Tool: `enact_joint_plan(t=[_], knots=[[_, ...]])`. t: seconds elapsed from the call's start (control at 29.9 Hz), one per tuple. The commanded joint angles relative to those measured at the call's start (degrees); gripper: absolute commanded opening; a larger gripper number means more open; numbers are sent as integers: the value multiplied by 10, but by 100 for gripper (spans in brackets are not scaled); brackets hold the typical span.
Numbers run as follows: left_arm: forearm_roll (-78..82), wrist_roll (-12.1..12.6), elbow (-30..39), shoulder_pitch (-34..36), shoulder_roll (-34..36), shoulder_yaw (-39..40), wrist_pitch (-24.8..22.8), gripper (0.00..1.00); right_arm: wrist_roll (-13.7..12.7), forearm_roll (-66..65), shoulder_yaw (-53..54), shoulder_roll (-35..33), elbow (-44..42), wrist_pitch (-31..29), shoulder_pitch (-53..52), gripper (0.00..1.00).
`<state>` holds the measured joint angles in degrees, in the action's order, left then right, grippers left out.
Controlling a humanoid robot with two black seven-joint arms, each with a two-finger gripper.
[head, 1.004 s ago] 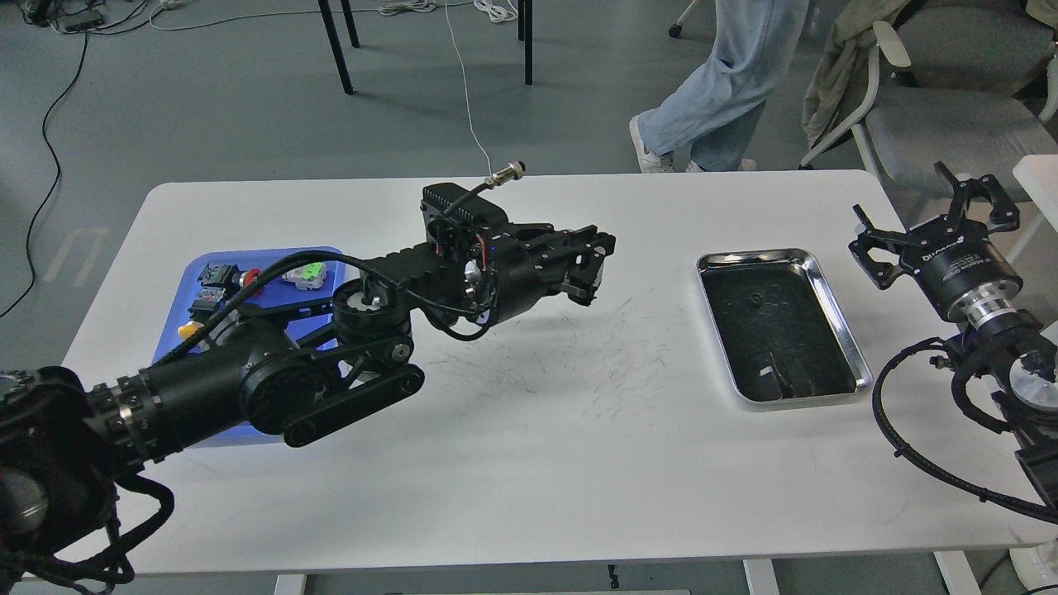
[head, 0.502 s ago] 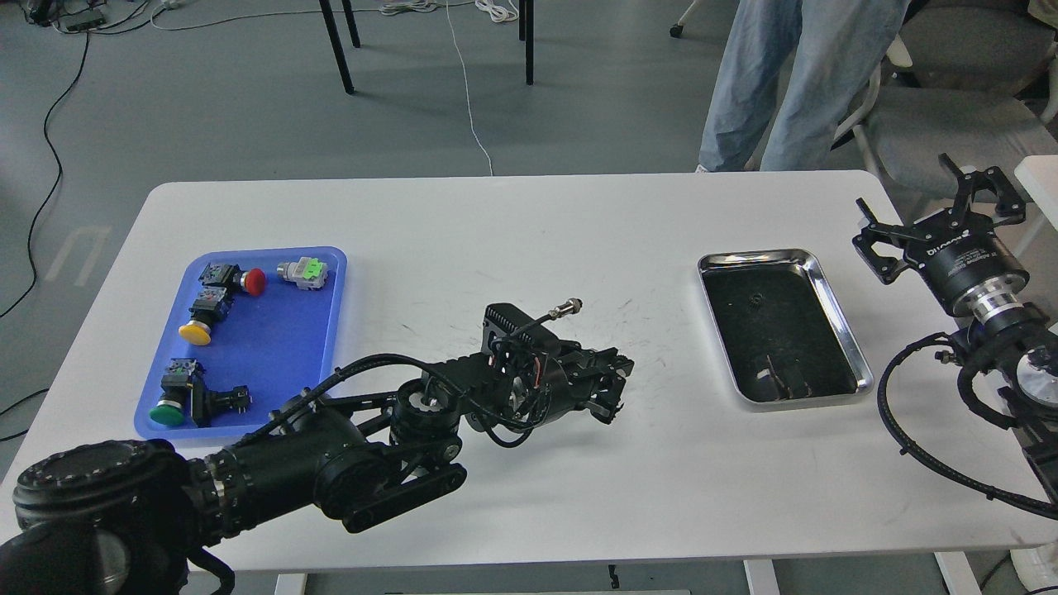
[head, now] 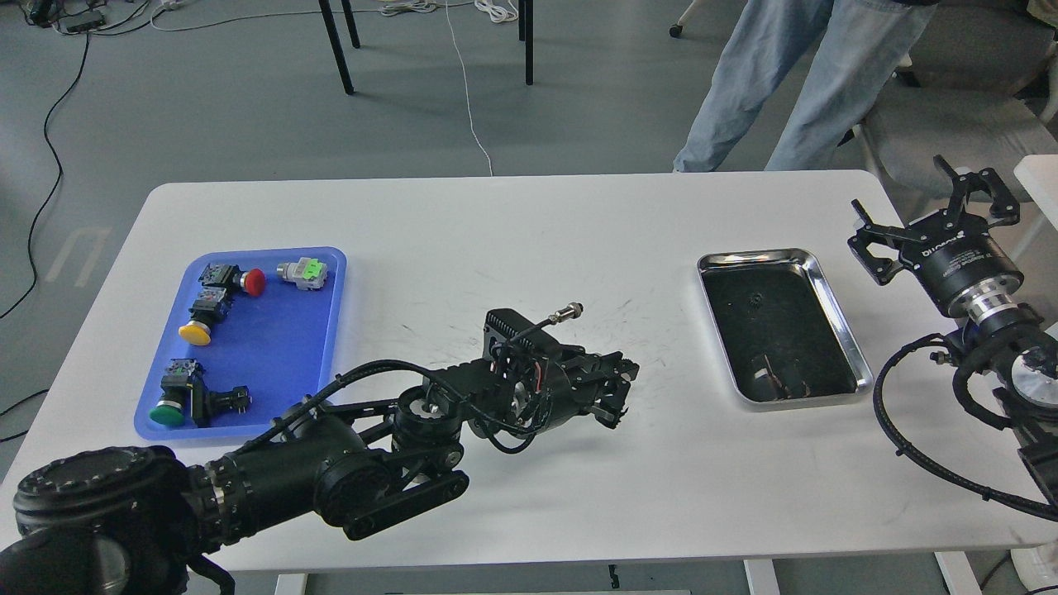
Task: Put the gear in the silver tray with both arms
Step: 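Carry the gear with the left gripper to the table center, then open the left gripper to set the gear down and retract the left arm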
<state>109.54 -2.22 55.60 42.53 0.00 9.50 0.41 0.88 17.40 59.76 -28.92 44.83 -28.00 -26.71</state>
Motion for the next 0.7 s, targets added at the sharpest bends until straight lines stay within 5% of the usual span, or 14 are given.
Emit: enact_joint_plan(t=[0.0,0.27,0.47,0.67], knots=[[-2,-1,-1,-5,0,0,0,24,0,0,0,1,0,0,0,96],[-22,-9,1,-8,0,0,23,48,0,0,-1,3,2,0,-1,96],[-74,-9,6,-7,0,1,59,90,0,-2,-2,3,24,0,-8,96],[-87,-9,2,-1,0,69,85,98,-3,-21,-3,-4,60,0,-25,96]])
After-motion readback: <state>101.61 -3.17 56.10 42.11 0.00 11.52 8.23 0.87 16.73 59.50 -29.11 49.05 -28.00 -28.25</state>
